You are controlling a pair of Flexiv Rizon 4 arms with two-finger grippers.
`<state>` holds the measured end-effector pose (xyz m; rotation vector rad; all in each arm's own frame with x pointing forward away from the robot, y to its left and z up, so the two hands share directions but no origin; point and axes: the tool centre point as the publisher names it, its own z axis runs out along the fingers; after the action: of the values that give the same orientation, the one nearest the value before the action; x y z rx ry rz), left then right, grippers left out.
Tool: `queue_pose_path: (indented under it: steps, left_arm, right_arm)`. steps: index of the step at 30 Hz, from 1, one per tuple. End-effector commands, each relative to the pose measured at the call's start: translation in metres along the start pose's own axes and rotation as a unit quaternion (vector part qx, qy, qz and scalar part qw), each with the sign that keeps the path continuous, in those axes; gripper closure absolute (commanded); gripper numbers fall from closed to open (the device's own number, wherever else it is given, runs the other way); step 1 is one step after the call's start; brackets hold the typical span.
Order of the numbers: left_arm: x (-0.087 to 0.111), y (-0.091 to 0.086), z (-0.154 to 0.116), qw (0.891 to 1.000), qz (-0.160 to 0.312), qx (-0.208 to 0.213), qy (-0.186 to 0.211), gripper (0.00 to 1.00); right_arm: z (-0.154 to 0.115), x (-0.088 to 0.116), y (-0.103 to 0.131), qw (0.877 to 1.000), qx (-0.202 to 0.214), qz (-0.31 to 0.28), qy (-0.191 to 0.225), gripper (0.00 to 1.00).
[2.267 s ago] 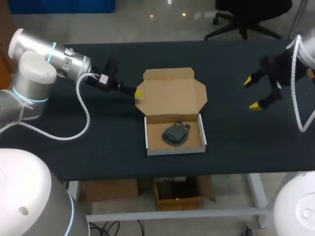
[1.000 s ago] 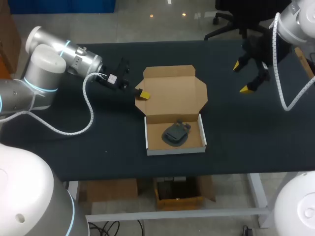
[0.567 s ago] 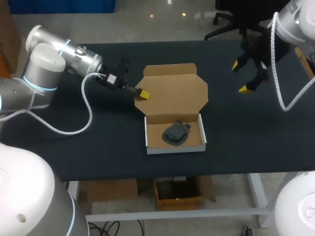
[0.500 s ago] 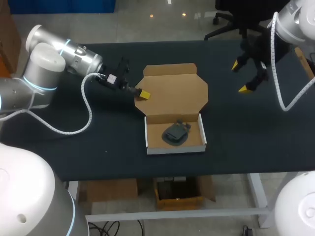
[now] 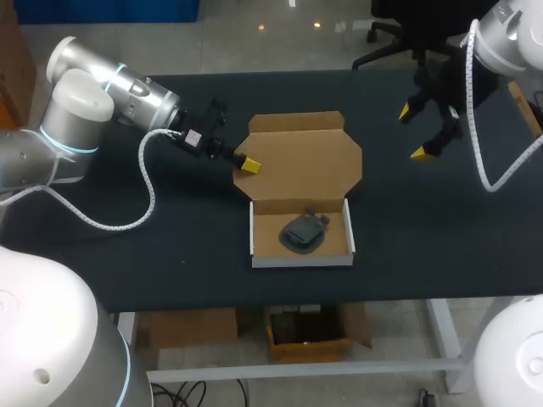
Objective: Assemble the packaging by folding the flat box into shape, placing the metal phone stand inside, and closing the box properly
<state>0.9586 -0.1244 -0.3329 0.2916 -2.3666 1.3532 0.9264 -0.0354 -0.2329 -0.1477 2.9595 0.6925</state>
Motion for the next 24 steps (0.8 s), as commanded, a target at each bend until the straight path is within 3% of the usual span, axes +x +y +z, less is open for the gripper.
queue_pose_path:
  steps: [1,21,24]
  left_arm:
    - [-0.001,0.004,0.005,1.000,-0.001,-0.002,-0.001,1.00]
    - [-0.001,0.004,0.005,1.000,-0.001,-0.002,-0.001,1.00]
    - [0.003,0.004,0.005,1.000,0.018,-0.006,-0.017,1.00]
  right_arm:
    - [-0.004,0.002,0.003,1.000,0.002,-0.001,-0.001,0.00]
    - [-0.019,-0.035,0.038,0.999,0.017,-0.046,0.000,0.00]
    - [-0.021,-0.038,0.043,0.999,0.020,-0.049,0.001,0.00]
